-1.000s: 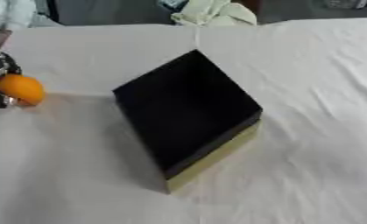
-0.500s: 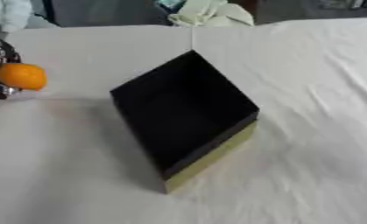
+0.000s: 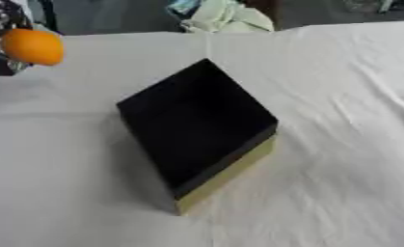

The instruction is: Pick up objects on the table and place them in the box.

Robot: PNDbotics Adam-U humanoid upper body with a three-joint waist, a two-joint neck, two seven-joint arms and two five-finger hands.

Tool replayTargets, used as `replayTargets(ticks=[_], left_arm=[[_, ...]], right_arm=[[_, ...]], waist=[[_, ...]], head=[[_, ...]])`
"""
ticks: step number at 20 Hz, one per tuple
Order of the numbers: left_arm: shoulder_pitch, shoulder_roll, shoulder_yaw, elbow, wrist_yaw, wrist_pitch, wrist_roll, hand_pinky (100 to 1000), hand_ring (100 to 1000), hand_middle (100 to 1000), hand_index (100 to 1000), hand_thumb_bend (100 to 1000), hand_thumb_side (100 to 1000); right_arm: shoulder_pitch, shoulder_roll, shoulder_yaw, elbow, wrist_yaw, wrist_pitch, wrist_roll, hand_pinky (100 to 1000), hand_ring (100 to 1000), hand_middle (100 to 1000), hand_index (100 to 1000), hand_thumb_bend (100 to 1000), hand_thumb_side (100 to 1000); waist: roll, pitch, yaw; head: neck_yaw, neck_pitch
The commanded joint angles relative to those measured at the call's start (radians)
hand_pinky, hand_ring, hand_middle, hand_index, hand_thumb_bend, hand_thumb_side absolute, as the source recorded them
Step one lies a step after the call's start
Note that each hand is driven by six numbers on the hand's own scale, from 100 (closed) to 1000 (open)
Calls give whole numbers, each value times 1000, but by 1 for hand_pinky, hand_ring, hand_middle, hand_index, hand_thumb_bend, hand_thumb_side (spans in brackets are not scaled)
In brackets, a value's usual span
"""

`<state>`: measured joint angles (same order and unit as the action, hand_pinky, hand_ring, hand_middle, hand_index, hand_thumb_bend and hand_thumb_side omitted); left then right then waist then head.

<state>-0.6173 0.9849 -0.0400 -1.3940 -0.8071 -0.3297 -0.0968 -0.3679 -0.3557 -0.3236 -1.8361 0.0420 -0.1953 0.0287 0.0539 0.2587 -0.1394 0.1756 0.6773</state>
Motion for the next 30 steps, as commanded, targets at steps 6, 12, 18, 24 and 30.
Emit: replayTargets(ticks=[6, 12, 18, 24, 30], left_arm=[[-176, -80, -98, -72, 40, -79, -68, 120, 456, 490, 572, 211, 100], [-252, -215, -161, -75, 61, -117, -154, 128, 448, 485, 566, 165, 100], [-297, -340, -211, -53, 35, -157, -231, 132, 453, 481, 564, 163, 100], [-316, -452, -252, -1, -20, -198, -274, 140, 458, 483, 568, 165, 100], [-304, -528, -258, 9, -64, -212, -291, 147, 462, 485, 572, 173, 100]], right_arm=[[-9, -21, 5, -15, -4, 0, 7, 680, 574, 596, 841, 100, 805], [-11, -16, 9, -16, -6, 1, 12, 680, 574, 595, 841, 100, 805], [-11, -11, 12, -16, -8, 1, 15, 680, 575, 595, 841, 100, 806], [-11, -7, 12, -18, -9, 3, 16, 680, 575, 594, 841, 100, 806], [-8, -3, 11, -21, -10, 7, 17, 680, 575, 594, 841, 100, 809]], waist=[[2, -26, -4], [-1, -28, -5], [-2, -27, -4], [-2, -27, -7], [2, -27, -6]], head=[[-15, 8], [-20, 9], [-20, 10], [-17, 11], [-25, 11]])
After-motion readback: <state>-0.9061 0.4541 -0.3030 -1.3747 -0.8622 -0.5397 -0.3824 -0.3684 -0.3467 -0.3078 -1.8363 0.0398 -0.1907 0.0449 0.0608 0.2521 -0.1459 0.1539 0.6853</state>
